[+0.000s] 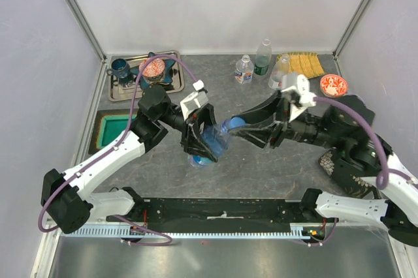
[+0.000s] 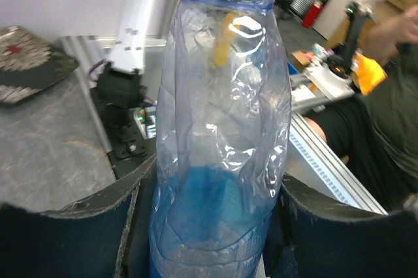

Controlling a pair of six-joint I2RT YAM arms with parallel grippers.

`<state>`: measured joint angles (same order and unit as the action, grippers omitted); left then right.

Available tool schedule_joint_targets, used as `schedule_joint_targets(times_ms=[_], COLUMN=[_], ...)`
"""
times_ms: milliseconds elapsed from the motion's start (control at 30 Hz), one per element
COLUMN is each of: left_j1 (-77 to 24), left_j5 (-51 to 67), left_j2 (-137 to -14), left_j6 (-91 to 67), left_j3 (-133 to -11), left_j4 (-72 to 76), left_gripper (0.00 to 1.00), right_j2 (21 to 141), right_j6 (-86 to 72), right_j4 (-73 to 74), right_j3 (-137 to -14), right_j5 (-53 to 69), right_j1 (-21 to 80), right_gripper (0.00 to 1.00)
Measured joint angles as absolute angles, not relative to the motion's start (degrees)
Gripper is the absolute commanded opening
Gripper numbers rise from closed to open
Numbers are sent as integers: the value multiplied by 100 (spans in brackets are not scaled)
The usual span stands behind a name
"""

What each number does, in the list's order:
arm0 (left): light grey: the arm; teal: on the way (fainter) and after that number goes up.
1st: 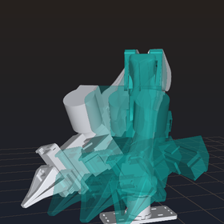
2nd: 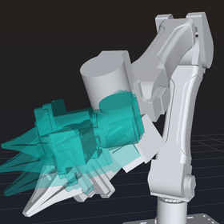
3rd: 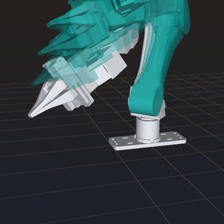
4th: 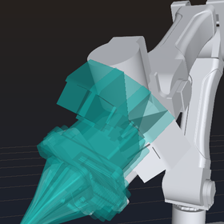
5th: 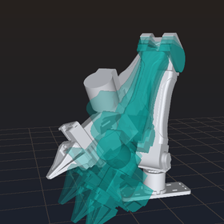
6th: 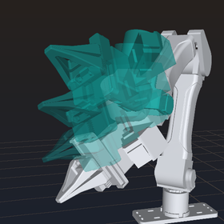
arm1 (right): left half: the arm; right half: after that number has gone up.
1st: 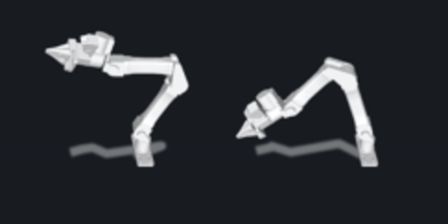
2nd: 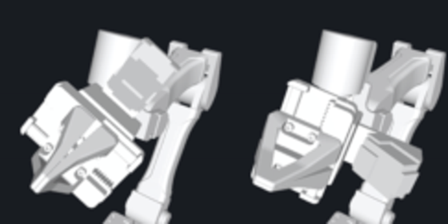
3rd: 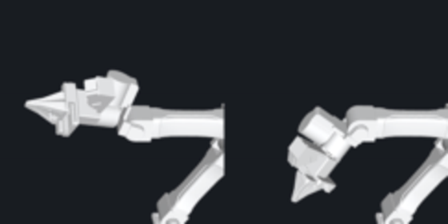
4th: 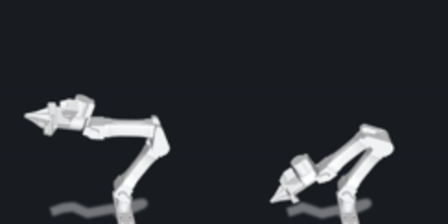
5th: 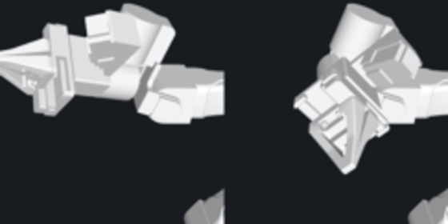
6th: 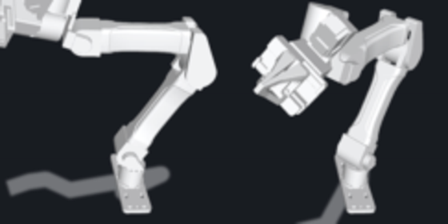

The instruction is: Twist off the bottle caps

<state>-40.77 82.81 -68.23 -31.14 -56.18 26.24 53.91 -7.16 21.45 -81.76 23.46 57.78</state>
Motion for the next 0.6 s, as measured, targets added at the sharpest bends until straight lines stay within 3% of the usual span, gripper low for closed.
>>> schedule_joint_targets(times_ms=[233, 400, 600], left_j1=[-3837, -3837, -3833], left_j5=[7168, 5557, 3282], left_j2=[-6768, -6141, -4145], left_j6=[-2508, -1942, -1636], left_j3=[-5516, -5186, -4261], left_j4=[1398, 510, -148], left_gripper=[51, 51, 54], right_j2=[4692, 4871, 6101], right_j6=[-862, -1144, -1621], right_j4=[1796, 1745, 1887], right_j3=[-7894, -7118, -5771], right_j5=[-410, -2320, -2814], right_j1=[5859, 5859, 5712], right_gripper=[0, 0, 0])
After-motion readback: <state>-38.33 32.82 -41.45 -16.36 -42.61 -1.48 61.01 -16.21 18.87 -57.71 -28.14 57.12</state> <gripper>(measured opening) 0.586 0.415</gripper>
